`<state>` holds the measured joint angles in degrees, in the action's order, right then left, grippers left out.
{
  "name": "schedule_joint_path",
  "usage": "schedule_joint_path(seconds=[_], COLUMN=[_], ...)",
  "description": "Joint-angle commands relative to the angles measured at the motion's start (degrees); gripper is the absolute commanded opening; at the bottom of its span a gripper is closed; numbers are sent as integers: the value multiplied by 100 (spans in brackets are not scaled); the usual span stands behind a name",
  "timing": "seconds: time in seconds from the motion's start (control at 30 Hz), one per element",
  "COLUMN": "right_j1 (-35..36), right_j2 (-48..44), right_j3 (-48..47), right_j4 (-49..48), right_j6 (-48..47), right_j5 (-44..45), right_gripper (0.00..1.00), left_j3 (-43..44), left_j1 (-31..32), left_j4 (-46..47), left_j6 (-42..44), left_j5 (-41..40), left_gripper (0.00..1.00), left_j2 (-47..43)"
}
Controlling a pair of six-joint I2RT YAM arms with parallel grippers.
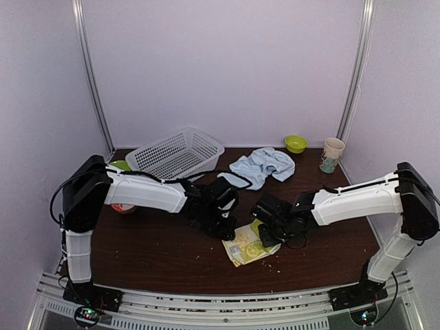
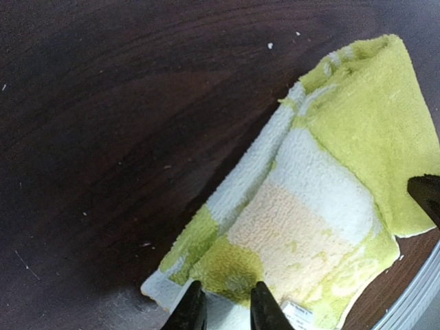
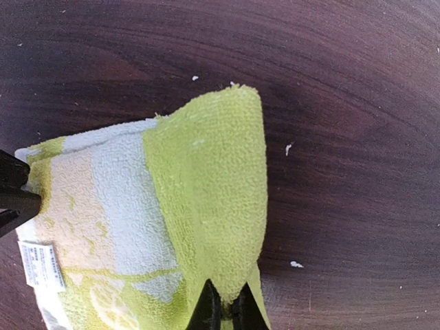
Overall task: Roll the towels
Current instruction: Roll the towel at the center of the board.
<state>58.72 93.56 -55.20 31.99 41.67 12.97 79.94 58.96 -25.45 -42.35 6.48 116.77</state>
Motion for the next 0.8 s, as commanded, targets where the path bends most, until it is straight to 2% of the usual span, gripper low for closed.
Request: schedule_joint_path(seconds=[0.0,0.33,0.77], right_j1=[60,61,62], right_j2=[-31,-186,-557], right_j3=[-74,117,535], right_j4=[-184,-591,-1354], right_j6=[87,77,-80], right_j5=[-52,-485,-1111], right_gripper=[0,16,23], left_j3=[-75,-101,-117], left_j1=[8,5,4], left_j4=[180,208,221], left_j6=[-32,-37,-63], left_j5=[84,77,73], left_gripper=[22,21,21], left_j2=[98,101,106])
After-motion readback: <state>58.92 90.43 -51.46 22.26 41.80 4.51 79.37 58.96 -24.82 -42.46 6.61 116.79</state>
